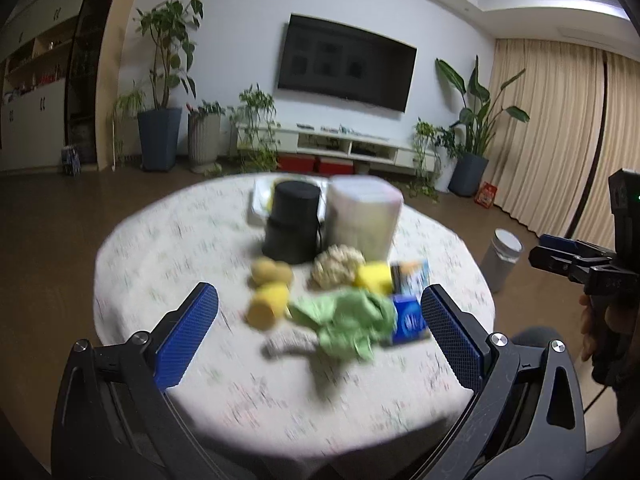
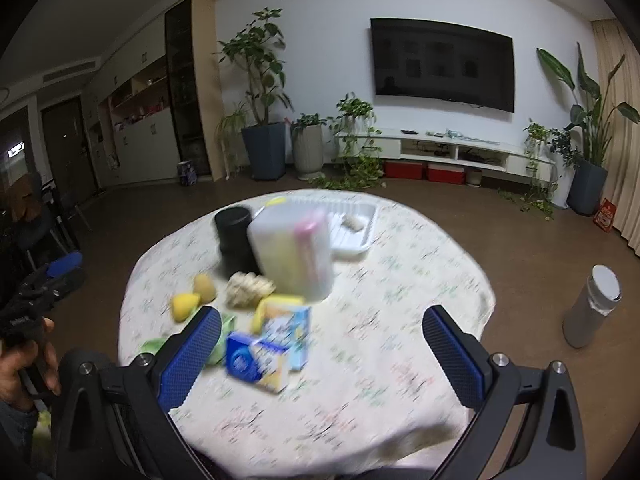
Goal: Organize soft objects
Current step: 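Bring both tools back over the remaining objects on the table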
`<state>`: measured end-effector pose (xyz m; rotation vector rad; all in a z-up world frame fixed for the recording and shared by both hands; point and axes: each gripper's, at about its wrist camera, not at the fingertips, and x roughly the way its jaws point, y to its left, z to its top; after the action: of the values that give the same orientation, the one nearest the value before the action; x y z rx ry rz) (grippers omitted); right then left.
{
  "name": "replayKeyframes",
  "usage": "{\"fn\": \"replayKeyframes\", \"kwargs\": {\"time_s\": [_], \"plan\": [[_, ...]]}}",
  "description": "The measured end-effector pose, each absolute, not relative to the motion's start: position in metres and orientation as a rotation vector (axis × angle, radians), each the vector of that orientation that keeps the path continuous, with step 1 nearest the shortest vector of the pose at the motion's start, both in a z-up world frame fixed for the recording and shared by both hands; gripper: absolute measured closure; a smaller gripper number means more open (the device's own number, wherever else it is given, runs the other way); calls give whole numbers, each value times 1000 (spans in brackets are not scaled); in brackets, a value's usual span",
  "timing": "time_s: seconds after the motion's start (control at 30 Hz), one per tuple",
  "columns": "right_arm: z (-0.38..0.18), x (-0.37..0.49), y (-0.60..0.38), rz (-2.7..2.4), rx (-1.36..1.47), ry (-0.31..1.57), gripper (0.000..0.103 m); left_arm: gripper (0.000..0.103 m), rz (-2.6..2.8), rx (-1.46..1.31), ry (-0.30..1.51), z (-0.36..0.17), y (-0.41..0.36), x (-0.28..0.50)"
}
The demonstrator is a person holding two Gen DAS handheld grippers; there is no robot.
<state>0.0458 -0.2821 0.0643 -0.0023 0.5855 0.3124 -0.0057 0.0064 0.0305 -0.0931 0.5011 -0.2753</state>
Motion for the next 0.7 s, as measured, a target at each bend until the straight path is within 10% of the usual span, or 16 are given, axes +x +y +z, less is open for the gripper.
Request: {"fn": "replayKeyframes", "kwargs": {"time_s": [0.7], "plan": [[-31, 34, -262, 233, 84, 717, 0, 0, -370, 185, 569, -21, -76, 52]]}}
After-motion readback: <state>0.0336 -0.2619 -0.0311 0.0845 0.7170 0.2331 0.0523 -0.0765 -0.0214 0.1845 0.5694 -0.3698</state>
